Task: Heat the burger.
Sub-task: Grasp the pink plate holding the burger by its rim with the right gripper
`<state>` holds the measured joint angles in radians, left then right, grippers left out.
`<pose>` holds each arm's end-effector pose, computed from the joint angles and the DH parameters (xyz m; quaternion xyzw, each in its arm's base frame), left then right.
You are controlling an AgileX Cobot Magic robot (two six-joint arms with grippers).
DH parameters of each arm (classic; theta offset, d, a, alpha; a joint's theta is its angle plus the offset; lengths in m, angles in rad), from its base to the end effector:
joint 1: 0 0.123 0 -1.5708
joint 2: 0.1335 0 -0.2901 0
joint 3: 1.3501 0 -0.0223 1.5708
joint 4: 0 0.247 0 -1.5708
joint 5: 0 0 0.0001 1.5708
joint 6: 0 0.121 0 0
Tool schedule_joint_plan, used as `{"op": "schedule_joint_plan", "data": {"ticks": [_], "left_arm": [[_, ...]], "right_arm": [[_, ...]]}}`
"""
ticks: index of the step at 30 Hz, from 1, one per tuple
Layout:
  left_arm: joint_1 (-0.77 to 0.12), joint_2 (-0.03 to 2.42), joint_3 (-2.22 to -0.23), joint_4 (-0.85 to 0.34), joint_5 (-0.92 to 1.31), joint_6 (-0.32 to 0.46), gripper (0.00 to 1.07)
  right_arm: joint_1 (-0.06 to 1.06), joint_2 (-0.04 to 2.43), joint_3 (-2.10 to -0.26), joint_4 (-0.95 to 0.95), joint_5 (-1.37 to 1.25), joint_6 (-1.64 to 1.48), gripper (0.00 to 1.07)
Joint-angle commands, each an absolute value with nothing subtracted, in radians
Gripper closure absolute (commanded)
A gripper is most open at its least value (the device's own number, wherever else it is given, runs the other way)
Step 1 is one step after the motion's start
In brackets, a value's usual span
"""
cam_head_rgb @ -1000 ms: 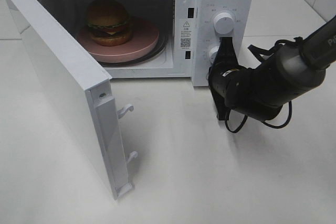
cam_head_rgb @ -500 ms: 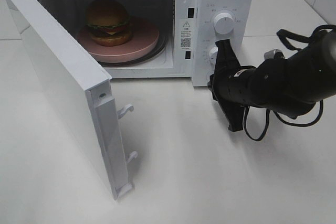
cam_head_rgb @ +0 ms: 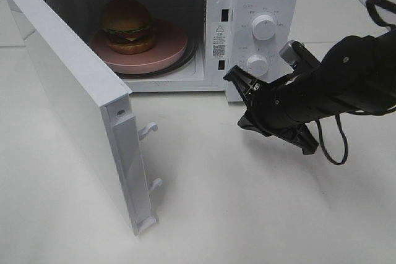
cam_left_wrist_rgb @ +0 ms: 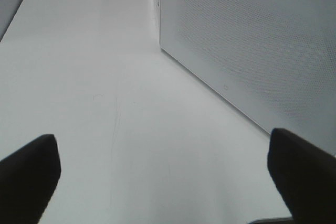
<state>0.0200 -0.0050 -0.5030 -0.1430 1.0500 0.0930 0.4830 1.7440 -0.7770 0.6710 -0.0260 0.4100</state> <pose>0.0127 -0.0147 0.2648 0.0335 0.8455 -0.0415 0.5313 0.3030 0.1567 0.1317 0.2787 0.8950 0.2400 0.2524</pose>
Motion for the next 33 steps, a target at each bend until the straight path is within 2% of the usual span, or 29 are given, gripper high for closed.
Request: {"op": "schedule_joint_plan", "data": {"ticks": [1,7,9,12,14,18,20,23,24,31,33], "left_arm": [[0.022,-0.024,-0.499,-0.151,1.037,0.087,0.07],[0.022,-0.024,-0.499,-0.151,1.037,0.087,0.07],[0.022,-0.024,-0.499,-0.151,1.037,0.087,0.07],[0.022,-0.024,-0.499,-0.151,1.037,0.087,0.07],[0.022,-0.024,-0.499,-0.151,1.037,0.087,0.07],[0.022,-0.024,-0.499,-0.151,1.037,0.087,0.07],[0.022,-0.024,-0.499,-0.151,1.037,0.087,0.07],[0.022,-0.024,-0.499,-0.151,1.037,0.087,0.07],[0.022,-0.024,-0.499,-0.151,1.037,0.087,0.07],[0.022,-0.024,-0.499,-0.151,1.037,0.087,0.07],[0.022,-0.024,-0.499,-0.151,1.037,0.087,0.07]], "right_arm": [[0.471,1.726,-0.794,0.632,0.047,0.320,1.07],[0.470,1.724,-0.896,0.437,0.318,0.161,1.07],[0.472,1.724,-0.963,0.310,0.476,0.058,1.07],[0.472,1.724,-0.976,0.289,0.509,0.032,1.07],[0.472,1.724,-1.033,0.233,0.615,-0.120,1.06],[0.472,1.724,-1.071,0.232,0.692,-0.285,1.05],[0.472,1.724,-1.107,0.232,0.773,-0.496,1.04],[0.472,1.724,-1.114,0.232,0.793,-0.572,1.04],[0.472,1.724,-1.124,0.232,0.819,-0.722,1.04],[0.472,1.724,-1.132,0.231,0.819,-1.262,1.01],[0.472,1.724,-1.132,0.231,0.819,-1.307,1.01]]}}
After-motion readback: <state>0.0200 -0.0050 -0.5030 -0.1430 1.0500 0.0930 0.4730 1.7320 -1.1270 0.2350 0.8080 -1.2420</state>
